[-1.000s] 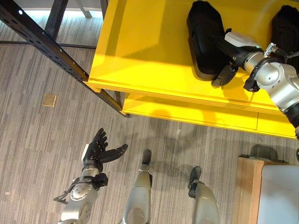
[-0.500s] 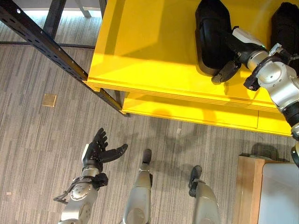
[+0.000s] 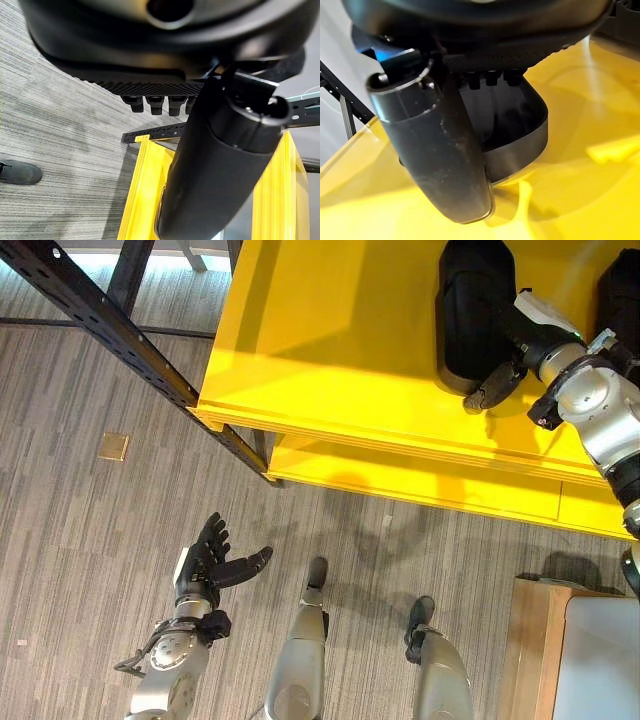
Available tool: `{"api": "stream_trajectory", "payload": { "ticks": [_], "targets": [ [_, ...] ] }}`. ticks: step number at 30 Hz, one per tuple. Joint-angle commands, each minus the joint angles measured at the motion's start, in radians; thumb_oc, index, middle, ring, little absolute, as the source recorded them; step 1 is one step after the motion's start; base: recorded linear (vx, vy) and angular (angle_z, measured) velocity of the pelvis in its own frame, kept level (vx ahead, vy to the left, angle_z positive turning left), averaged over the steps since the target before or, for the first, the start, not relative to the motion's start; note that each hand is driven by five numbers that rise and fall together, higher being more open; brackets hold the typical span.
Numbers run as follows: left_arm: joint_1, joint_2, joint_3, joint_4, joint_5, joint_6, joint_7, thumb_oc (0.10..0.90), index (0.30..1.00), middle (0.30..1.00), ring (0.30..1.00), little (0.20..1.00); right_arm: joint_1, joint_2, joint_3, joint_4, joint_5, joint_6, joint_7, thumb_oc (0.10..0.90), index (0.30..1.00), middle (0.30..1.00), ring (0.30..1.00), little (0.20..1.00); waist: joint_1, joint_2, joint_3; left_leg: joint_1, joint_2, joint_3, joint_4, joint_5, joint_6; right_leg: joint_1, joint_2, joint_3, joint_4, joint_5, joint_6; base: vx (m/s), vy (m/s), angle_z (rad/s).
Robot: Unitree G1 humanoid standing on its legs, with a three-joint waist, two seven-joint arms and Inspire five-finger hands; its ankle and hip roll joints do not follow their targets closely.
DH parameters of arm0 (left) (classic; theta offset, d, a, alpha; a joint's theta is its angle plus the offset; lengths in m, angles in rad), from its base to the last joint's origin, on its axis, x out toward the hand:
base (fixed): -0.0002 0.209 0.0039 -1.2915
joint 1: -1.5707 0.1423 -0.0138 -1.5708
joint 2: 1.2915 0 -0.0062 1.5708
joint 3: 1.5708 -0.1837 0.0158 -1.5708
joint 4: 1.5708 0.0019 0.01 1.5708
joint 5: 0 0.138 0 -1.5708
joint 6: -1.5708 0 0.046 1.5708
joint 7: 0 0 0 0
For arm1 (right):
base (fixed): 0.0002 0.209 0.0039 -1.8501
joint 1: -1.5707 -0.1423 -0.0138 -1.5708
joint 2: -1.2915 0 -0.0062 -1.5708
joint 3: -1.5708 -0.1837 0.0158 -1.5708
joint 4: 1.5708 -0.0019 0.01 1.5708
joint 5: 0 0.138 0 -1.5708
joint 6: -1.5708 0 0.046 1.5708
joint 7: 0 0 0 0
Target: Move parts from the plastic box to the shelf.
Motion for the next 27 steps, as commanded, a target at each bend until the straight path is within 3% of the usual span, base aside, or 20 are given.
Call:
{"api": "stream_trajectory", "payload": {
  "ticks": [1,27],
  "targets": [
    [-0.004,0.097,0.005,-0.089,0.000,-0.098,0.025,0.900,1.000,1.000,1.000,1.000,-0.125,0.008,-0.007,0.048,0.030,0.002,-0.127,0.900,1.000,1.000,1.000,1.000,0.040,-0.028,-0.040,-0.034,0.077,-0.016,0.062,-0.063,-0.039,0.072,-0.077,0.000,-0.081,0.042,0.063,0.05,0.022,0.08],
    [-0.005,0.118,0.009,-0.099,-0.004,-0.100,0.039,0.900,1.000,1.000,1.000,1.000,-0.100,0.140,-0.067,0.074,0.084,0.013,-0.148,0.900,1.000,1.000,1.000,1.000,0.071,-0.040,-0.038,-0.073,0.048,-0.038,0.108,-0.089,-0.025,0.086,-0.087,-0.009,-0.078,0.039,0.062,0.01,0.007,0.02]
  ]
}}
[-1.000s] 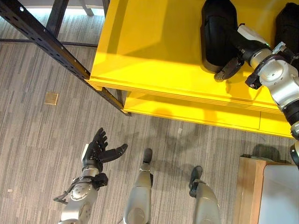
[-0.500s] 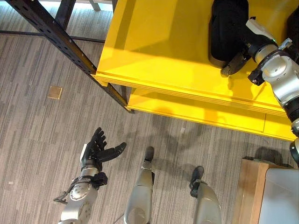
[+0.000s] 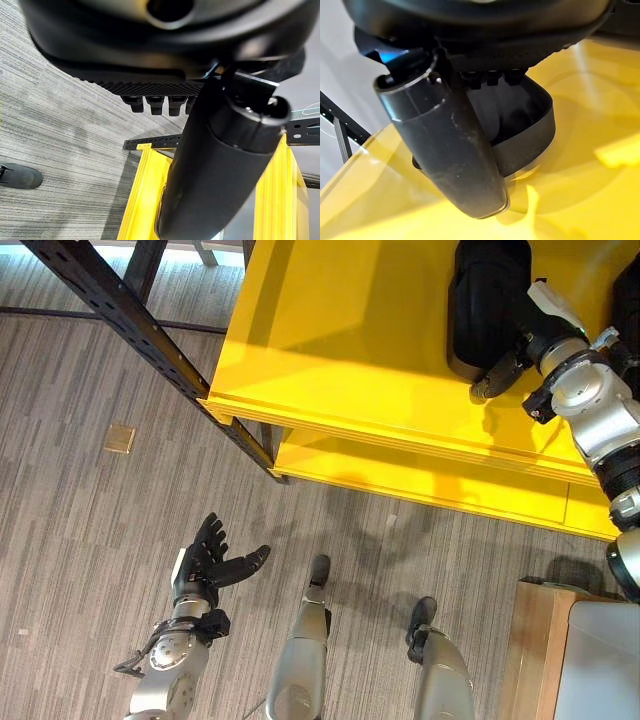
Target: Move parts from the plastic box to the shelf.
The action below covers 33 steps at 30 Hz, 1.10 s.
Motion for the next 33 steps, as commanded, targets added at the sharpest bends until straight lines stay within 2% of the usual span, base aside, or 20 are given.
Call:
{"api": "stream_trajectory", "payload": {
  "ticks": [1,13,33],
  "targets": [
    [-0.005,0.116,0.008,-0.097,0.005,-0.099,0.021,0.900,1.000,1.000,1.000,1.000,-0.075,0.073,-0.030,0.025,0.038,-0.044,-0.068,0.900,1.000,1.000,1.000,1.000,0.064,-0.046,-0.033,-0.045,0.060,-0.018,0.089,-0.091,-0.025,0.097,-0.078,0.007,-0.098,0.039,0.061,0.00,0.000,0.00],
    [-0.010,0.122,0.002,-0.090,0.007,-0.097,0.017,0.900,1.000,1.000,1.000,1.000,-0.076,0.094,-0.024,0.029,0.030,-0.043,-0.064,0.900,1.000,1.000,1.000,1.000,0.062,-0.052,-0.037,-0.038,0.059,-0.017,0.095,-0.098,-0.024,0.106,-0.075,0.007,-0.098,0.035,0.061,0.00,0.000,0.00],
    [-0.043,0.137,-0.002,-0.076,0.029,-0.084,-0.002,0.900,1.000,1.000,1.000,1.000,-0.057,0.045,-0.025,-0.089,0.032,-0.053,-0.045,0.900,1.000,1.000,1.000,1.000,0.040,-0.097,-0.081,0.018,0.082,-0.020,0.119,-0.126,-0.030,0.169,-0.064,0.004,-0.104,0.020,0.064,0.00,0.000,0.01]
  ]
}}
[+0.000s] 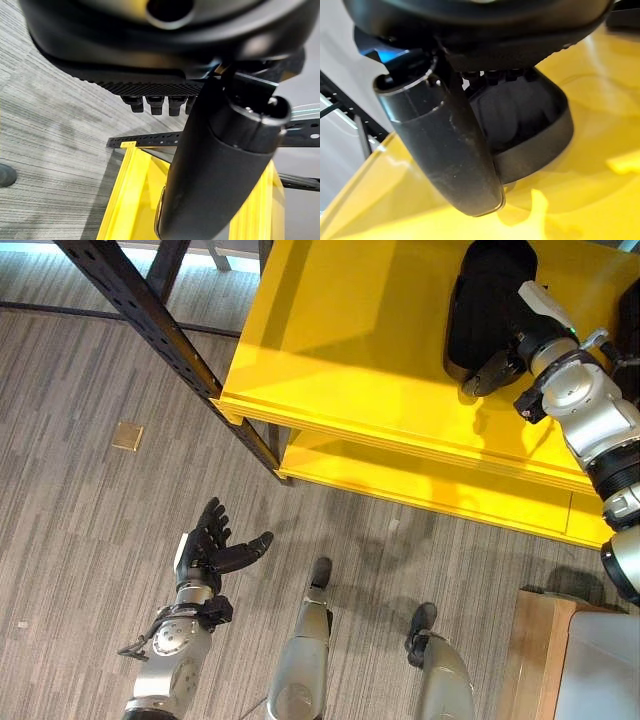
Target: Move parts from the plastic box to the shelf.
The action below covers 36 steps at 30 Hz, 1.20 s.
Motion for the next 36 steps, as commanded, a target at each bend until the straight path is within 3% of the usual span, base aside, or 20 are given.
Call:
{"api": "stream_trajectory", "payload": {
  "ticks": [1,23,26,27,28,31,32,36],
  "targets": [
    [0.019,0.118,0.006,-0.077,0.029,-0.083,-0.002,0.900,1.000,1.000,1.000,1.000,-0.056,0.014,-0.021,-0.074,0.030,-0.072,-0.038,0.900,1.000,1.000,1.000,1.000,0.019,-0.091,-0.078,0.000,0.083,-0.012,0.104,-0.134,-0.033,0.137,-0.067,0.017,-0.103,0.018,0.060,0.00,0.000,0.00],
    [0.030,0.117,0.030,-0.059,0.036,-0.056,-0.024,0.900,1.000,1.000,1.000,1.000,-0.012,-0.027,-0.053,-0.202,0.053,-0.089,-0.017,0.900,1.000,1.000,1.000,1.000,-0.006,-0.149,-0.160,0.091,0.109,-0.001,0.100,-0.162,-0.032,0.243,-0.054,0.008,-0.173,0.029,0.073,0.01,0.005,-0.01],
    [0.036,0.083,0.033,-0.052,0.039,-0.045,-0.026,0.900,1.000,1.000,1.000,1.000,0.161,-0.013,-0.201,-0.353,0.160,-0.119,-0.024,0.900,1.000,1.000,1.000,1.000,-0.030,-0.152,-0.207,0.136,0.112,0.020,0.056,-0.156,-0.030,0.296,-0.054,0.004,-0.253,0.067,0.082,0.08,0.013,-0.09],
    [0.037,0.085,0.032,-0.053,0.039,-0.046,-0.026,0.900,1.000,1.000,1.000,1.000,0.167,-0.013,-0.206,-0.357,0.159,-0.117,-0.024,0.900,1.000,1.000,1.000,1.000,-0.028,-0.154,-0.208,0.138,0.112,0.021,0.054,-0.155,-0.030,0.298,-0.054,0.004,-0.256,0.068,0.082,0.09,0.032,-0.18],
    [0.046,0.063,0.037,-0.054,0.039,-0.040,-0.026,0.900,1.000,1.000,1.000,1.000,0.299,0.004,-0.308,-0.463,0.225,-0.135,-0.017,0.900,1.000,1.000,1.000,1.000,-0.040,-0.150,-0.230,0.165,0.112,0.035,0.027,-0.150,-0.027,0.317,-0.058,0.004,-0.281,0.089,0.087,0.07,0.029,-0.18],
    [0.060,0.031,0.043,-0.057,0.044,-0.032,-0.027,0.900,1.000,1.000,1.000,1.000,0.528,0.053,-0.459,-0.619,0.313,-0.162,0.002,0.900,1.000,1.000,1.000,1.000,-0.057,-0.143,-0.256,0.204,0.111,0.048,-0.005,-0.148,-0.024,0.343,-0.065,0.002,-0.299,0.105,0.092,0.10,0.025,-0.13],
    [0.070,-0.003,0.051,-0.051,0.059,-0.028,-0.030,0.900,1.000,1.000,1.000,1.000,0.704,0.112,-0.556,-0.733,0.389,-0.189,0.040,0.900,1.000,1.000,1.000,1.000,-0.071,-0.136,-0.279,0.235,0.115,0.059,-0.032,-0.145,-0.025,0.362,-0.066,-0.004,-0.315,0.105,0.096,0.12,0.039,-0.16],
    [0.097,-0.068,0.058,-0.040,0.092,-0.015,-0.035,0.900,1.000,1.000,1.000,1.000,1.005,0.239,-0.702,-0.941,0.515,-0.217,0.115,0.900,1.000,1.000,1.000,1.000,-0.098,-0.124,-0.325,0.291,0.124,0.072,-0.107,-0.124,-0.027,0.399,-0.062,-0.015,-0.352,0.123,0.106,0.10,0.017,-0.16]
  ]
}}
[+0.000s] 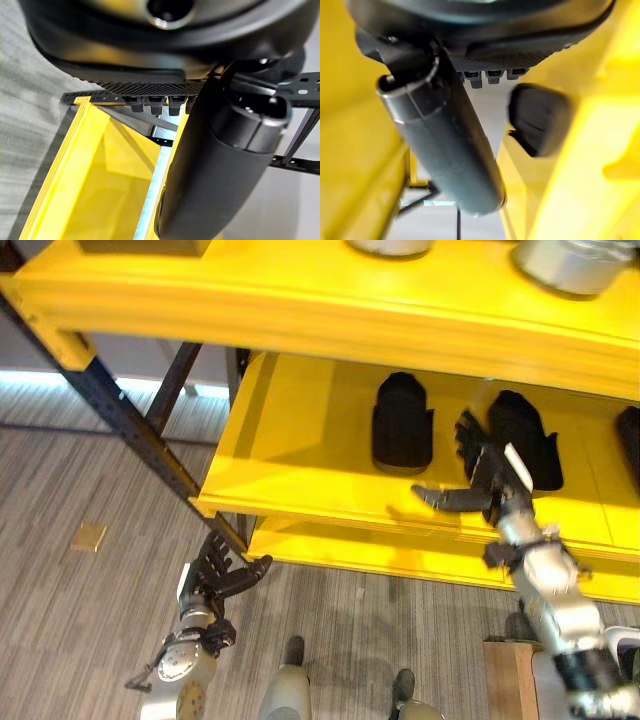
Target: Move parts from the plastic box to the shelf.
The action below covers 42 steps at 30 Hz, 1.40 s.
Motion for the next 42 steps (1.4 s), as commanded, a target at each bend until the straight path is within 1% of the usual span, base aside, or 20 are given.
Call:
{"api": "stream_trajectory", "payload": {
  "ticks": [1,2,3,4,5,6,7,9,13,20,24,28,33,42],
  "targets": [
    [-0.005,0.071,0.024,-0.048,0.060,-0.067,-0.014,0.900,1.000,1.000,1.000,1.000,-0.160,-0.005,-0.050,-0.023,0.141,-0.159,0.061,0.900,1.000,1.000,1.000,1.000,0.024,-0.058,-0.146,0.026,0.117,-0.016,-0.054,-0.015,-0.045,0.020,-0.089,-0.027,0.036,0.013,0.079,0.07,0.002,-0.07],
    [0.007,0.051,0.046,-0.047,0.066,-0.071,-0.004,0.900,1.000,1.000,1.000,1.000,-0.075,0.026,-0.079,-0.081,0.160,-0.167,0.083,0.900,1.000,1.000,1.000,1.000,0.011,-0.055,-0.156,0.048,0.121,-0.008,-0.080,-0.008,-0.046,0.024,-0.086,-0.024,0.033,0.010,0.078,0.06,0.004,-0.02],
    [0.007,0.051,0.046,-0.047,0.066,-0.071,-0.004,0.900,1.000,1.000,1.000,1.000,-0.075,0.026,-0.079,-0.081,0.160,-0.167,0.083,0.900,1.000,1.000,1.000,1.000,0.011,-0.055,-0.156,0.048,0.121,-0.008,-0.080,-0.008,-0.046,0.024,-0.086,-0.024,0.033,0.010,0.078,0.06,-0.002,-0.07],
    [0.026,0.029,0.066,-0.045,0.075,-0.078,0.005,0.900,1.000,1.000,1.000,1.000,0.014,0.059,-0.108,-0.118,0.168,-0.173,0.103,0.900,1.000,1.000,1.000,1.000,-0.004,-0.049,-0.165,0.062,0.127,0.000,-0.097,-0.002,-0.048,0.027,-0.084,-0.021,0.031,0.007,0.079,0.04,0.004,-0.01],
    [0.035,0.015,0.075,-0.044,0.084,-0.082,0.012,0.900,1.000,1.000,1.000,1.000,0.072,0.080,-0.125,-0.136,0.163,-0.175,0.111,0.900,1.000,1.000,1.000,1.000,-0.016,-0.043,-0.167,0.074,0.130,0.001,-0.110,0.002,-0.048,0.029,-0.084,-0.019,0.031,0.005,0.080,0.05,0.005,-0.05],
    [0.045,0.005,0.083,-0.042,0.093,-0.087,0.022,0.900,1.000,1.000,1.000,1.000,0.129,0.107,-0.133,-0.131,0.161,-0.178,0.114,0.900,1.000,1.000,1.000,1.000,-0.027,-0.039,-0.171,0.085,0.132,0.004,-0.122,0.004,-0.049,0.033,-0.082,-0.020,0.032,0.003,0.080,0.03,0.001,-0.05],
    [0.046,0.000,0.085,-0.041,0.100,-0.088,0.025,0.900,1.000,1.000,1.000,1.000,0.145,0.115,-0.131,-0.129,0.150,-0.178,0.112,0.900,1.000,1.000,1.000,1.000,-0.031,-0.037,-0.172,0.090,0.133,0.006,-0.126,0.006,-0.049,0.033,-0.081,-0.020,0.033,0.002,0.081,0.03,-0.002,-0.04],
    [0.053,-0.011,0.096,-0.047,0.124,-0.096,0.038,0.900,1.000,1.000,1.000,1.000,0.231,0.150,-0.137,-0.103,0.121,-0.171,0.105,0.900,1.000,1.000,1.000,1.000,-0.045,-0.027,-0.174,0.103,0.139,0.008,-0.135,0.011,-0.052,0.037,-0.078,-0.021,0.038,-0.007,0.081,0.02,-0.006,-0.01],
    [0.052,-0.011,0.088,-0.042,0.148,-0.097,0.038,0.900,1.000,1.000,1.000,1.000,0.243,0.142,-0.110,-0.078,0.050,-0.162,0.088,0.900,1.000,1.000,1.000,1.000,-0.042,-0.021,-0.173,0.113,0.141,0.011,-0.141,0.012,-0.053,0.043,-0.079,-0.022,0.040,-0.015,0.081,0.00,0.000,0.00],
    [0.030,-0.011,0.073,-0.048,0.164,-0.112,0.061,0.900,1.000,1.000,1.000,1.000,0.249,0.172,-0.084,-0.026,0.040,-0.173,0.058,0.900,1.000,1.000,1.000,1.000,-0.043,-0.015,-0.177,0.120,0.138,0.010,-0.155,0.015,-0.056,0.050,-0.084,-0.029,0.038,-0.012,0.084,0.00,0.000,0.00],
    [-0.008,0.006,0.065,-0.051,0.195,-0.121,0.090,0.900,1.000,1.000,1.000,1.000,0.268,0.208,-0.083,-0.016,0.065,-0.185,0.033,0.900,1.000,1.000,1.000,1.000,-0.049,-0.012,-0.180,0.119,0.137,0.009,-0.162,0.017,-0.057,0.048,-0.084,-0.032,0.040,-0.013,0.085,0.00,0.000,0.00],
    [-0.030,0.017,0.060,-0.052,0.223,-0.126,0.112,0.900,1.000,1.000,1.000,1.000,0.266,0.225,-0.087,-0.013,0.088,-0.197,0.018,0.900,1.000,1.000,1.000,1.000,-0.053,-0.012,-0.181,0.120,0.137,0.009,-0.166,0.018,-0.057,0.046,-0.084,-0.033,0.042,-0.014,0.086,0.00,0.000,0.00],
    [-0.049,0.019,0.050,-0.051,0.234,-0.129,0.123,0.900,1.000,1.000,1.000,1.000,0.263,0.230,-0.085,-0.013,0.105,-0.204,0.002,0.900,1.000,1.000,1.000,1.000,-0.056,-0.012,-0.184,0.120,0.137,0.009,-0.169,0.018,-0.057,0.042,-0.082,-0.031,0.042,-0.014,0.086,0.00,0.000,0.00],
    [-0.039,0.017,0.039,-0.062,0.230,-0.131,0.111,0.900,1.000,1.000,1.000,1.000,0.254,0.223,-0.076,-0.017,0.084,-0.205,-0.010,0.900,1.000,1.000,1.000,1.000,-0.051,-0.013,-0.175,0.107,0.137,0.000,-0.156,0.015,-0.058,0.037,-0.083,-0.032,0.052,-0.021,0.084,0.00,0.000,0.00]
  ]
}}
